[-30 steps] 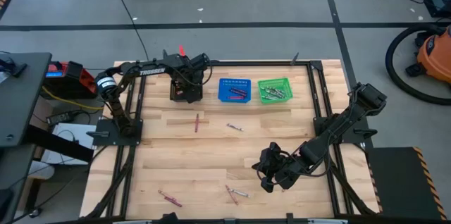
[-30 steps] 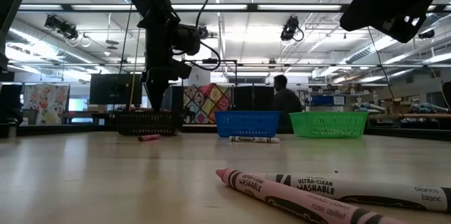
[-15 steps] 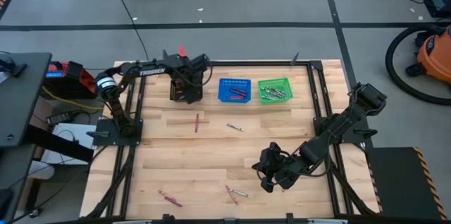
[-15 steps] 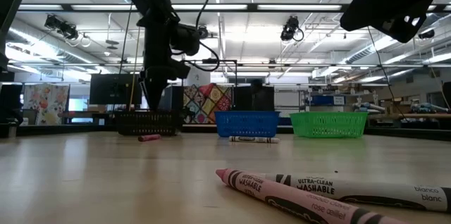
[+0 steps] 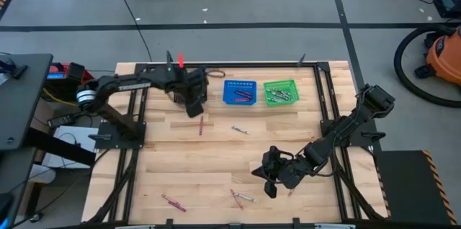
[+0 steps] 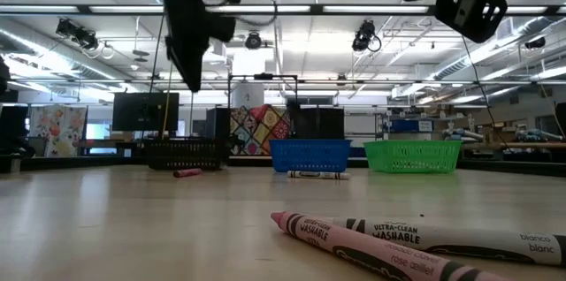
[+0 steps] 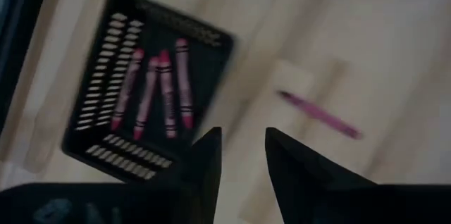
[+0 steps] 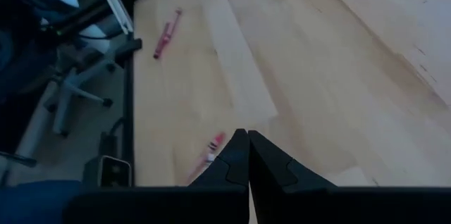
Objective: Sort crayons
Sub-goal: Put the white crayon into the green bin
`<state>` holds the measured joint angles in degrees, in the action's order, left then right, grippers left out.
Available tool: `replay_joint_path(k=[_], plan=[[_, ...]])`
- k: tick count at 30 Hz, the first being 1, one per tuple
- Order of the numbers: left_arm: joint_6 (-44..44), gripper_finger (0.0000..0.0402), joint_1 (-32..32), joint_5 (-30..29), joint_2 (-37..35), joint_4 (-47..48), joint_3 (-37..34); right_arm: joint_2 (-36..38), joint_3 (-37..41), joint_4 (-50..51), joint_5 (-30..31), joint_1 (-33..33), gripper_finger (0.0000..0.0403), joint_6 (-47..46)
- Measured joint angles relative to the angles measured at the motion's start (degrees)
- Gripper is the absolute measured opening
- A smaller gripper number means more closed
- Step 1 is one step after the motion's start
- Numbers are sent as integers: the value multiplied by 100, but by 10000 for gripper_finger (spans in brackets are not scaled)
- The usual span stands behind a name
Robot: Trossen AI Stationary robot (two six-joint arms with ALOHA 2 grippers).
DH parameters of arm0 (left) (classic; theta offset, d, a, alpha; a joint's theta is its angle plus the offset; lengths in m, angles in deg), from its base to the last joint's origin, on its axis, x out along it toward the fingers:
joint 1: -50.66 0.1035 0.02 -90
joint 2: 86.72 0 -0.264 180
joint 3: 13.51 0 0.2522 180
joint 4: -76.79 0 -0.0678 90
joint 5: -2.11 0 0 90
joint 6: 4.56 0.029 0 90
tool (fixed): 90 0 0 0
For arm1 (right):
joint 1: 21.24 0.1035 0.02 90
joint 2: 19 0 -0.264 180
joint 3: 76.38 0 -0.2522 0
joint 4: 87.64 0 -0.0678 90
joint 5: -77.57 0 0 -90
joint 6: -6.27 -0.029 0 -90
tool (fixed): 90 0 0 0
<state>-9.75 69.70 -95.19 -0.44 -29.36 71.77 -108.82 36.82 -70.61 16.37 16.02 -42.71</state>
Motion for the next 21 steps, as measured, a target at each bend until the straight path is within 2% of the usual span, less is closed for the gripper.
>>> replay_joint_path(k=[6,10,14,21], plan=[[-946,121,-1077,11,-471,193,2,0,0,-118,-157,-14,7,-303],[-1553,121,-1864,9,-539,373,2,0,0,-322,-330,-37,7,-441],[-2120,121,-2593,10,-521,361,0,0,-81,-660,-363,-48,7,-260],[-3010,121,-3679,-269,-530,248,0,0,-669,-605,-407,-48,7,238]])
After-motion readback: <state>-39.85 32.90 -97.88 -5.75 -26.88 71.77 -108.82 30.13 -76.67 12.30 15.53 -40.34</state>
